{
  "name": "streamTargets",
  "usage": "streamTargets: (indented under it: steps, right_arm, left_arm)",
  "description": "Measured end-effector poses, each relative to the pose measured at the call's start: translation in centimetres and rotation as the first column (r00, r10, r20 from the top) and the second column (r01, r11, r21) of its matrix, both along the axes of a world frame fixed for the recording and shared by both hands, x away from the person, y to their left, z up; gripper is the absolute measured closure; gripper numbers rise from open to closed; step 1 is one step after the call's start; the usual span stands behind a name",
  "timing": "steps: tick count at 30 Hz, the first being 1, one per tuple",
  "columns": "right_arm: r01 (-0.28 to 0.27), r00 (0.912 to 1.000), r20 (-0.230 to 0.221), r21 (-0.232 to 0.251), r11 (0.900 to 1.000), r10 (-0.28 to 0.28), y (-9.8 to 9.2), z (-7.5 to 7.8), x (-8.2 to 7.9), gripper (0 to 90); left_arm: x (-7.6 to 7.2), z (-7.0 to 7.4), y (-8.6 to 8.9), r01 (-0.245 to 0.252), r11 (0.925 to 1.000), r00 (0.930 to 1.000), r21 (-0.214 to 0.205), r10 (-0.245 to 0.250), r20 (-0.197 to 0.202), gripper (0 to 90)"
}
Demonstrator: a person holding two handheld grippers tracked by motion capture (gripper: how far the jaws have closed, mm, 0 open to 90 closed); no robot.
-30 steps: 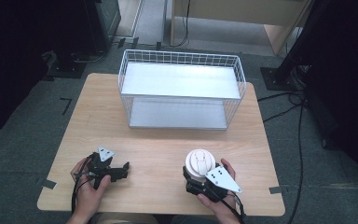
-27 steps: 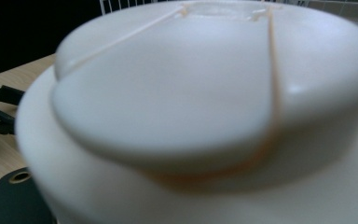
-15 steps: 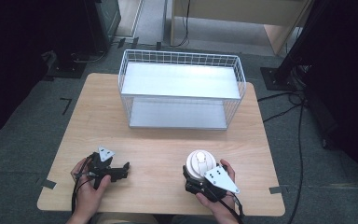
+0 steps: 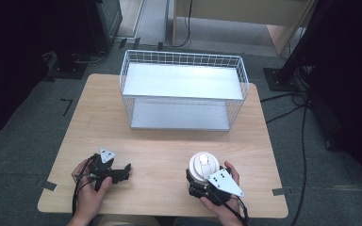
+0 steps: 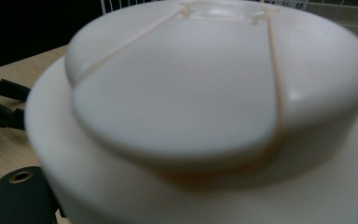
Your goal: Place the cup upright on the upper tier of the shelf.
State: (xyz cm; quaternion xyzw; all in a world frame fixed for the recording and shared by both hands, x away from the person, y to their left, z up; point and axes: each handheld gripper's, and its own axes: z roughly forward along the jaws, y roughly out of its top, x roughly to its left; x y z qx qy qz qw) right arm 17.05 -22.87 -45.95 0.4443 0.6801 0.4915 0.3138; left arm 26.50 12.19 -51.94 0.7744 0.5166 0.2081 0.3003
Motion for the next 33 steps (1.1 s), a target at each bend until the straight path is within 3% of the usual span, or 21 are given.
streamTargets:
  steps: [7,15,19,27,33]
  right_arm:
    - [-0.01,0.9999,-0.013,-0.016,0.9998,0.01,-0.2,-0.2,-0.3,15.2]
    - [0.026,0.9996,0.01,-0.019,0.9995,-0.026,0.1,0.4,-0.6,15.4]
    - [0.037,0.999,0.026,0.022,0.9991,-0.037,-0.1,1.6,-0.5,15.4]
    - [0.061,0.9955,0.069,0.046,0.9971,-0.064,-0.4,3.7,0.1,15.4]
    - [0.088,0.9867,0.133,0.048,0.995,-0.094,-0.5,6.2,1.1,15.4]
  left_arm:
    - [0.0,0.0,0.0,0.0,1.0,1.0,0.0,0.0,0.0,0.0]
    - [0.0,0.0,0.0,0.0,1.0,1.0,0.0,0.0,0.0,0.0]
    - [0.0,0.0,0.0,0.001,1.0,1.0,0.001,-0.001,0.0,0.0]
    - [0.0,0.0,0.0,0.0,1.0,1.0,0.001,0.0,0.0,0.0]
    - [0.0,0.0,0.0,-0.004,1.0,1.0,-0.005,0.004,0.003,0.0]
